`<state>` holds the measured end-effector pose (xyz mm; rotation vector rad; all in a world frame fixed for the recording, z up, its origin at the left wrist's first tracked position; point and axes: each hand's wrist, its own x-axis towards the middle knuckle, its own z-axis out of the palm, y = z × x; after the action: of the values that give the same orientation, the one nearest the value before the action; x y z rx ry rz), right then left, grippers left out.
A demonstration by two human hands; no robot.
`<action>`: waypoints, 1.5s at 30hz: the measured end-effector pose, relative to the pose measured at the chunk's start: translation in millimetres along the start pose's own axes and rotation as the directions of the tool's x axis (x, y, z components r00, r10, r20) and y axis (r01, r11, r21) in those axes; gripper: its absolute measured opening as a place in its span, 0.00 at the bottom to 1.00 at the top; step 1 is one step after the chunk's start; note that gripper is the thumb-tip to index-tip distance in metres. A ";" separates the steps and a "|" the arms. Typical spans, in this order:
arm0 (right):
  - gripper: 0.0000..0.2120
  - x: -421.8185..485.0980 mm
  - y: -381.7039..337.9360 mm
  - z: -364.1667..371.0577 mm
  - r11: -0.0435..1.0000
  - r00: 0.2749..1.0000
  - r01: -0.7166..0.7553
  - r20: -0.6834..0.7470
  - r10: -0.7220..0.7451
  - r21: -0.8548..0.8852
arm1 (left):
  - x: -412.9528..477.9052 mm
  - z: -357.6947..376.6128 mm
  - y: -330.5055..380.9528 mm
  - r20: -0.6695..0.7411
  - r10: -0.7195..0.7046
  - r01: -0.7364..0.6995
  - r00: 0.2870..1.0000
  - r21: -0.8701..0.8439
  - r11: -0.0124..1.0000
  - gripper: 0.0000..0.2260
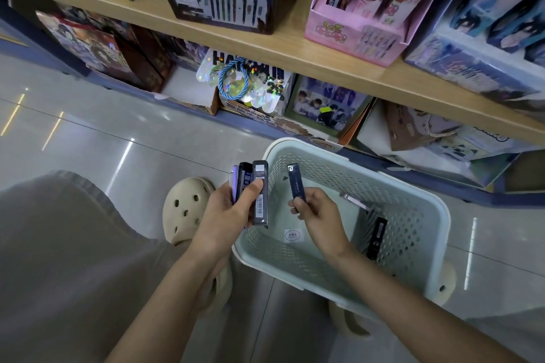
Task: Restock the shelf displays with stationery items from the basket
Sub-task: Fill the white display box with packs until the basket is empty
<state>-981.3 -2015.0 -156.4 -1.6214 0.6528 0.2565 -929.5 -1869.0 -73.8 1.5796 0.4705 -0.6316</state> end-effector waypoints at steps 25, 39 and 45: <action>0.06 -119.0 -145.0 -74.3 0.893 0.911 0.403 -0.006 -0.412 -0.202 | -94.8 42.6 76.9 0.092 0.170 -0.138 0.981 -0.279 0.950 0.04; 0.05 -191.7 -244.6 -123.7 0.808 0.796 0.588 -0.140 -0.588 -0.051 | -168.7 56.7 138.5 0.325 0.370 -0.333 0.870 -0.166 0.928 0.07; 0.07 -209.0 -324.8 -140.9 0.590 0.534 0.771 -0.261 -0.804 -0.239 | -175.8 48.0 175.3 0.315 0.386 -0.358 0.867 -0.147 0.922 0.09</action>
<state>-1001.7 -2085.8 248.1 -1.9118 0.0841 -0.7116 -958.0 -1923.9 171.5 1.3933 -0.0703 -0.5598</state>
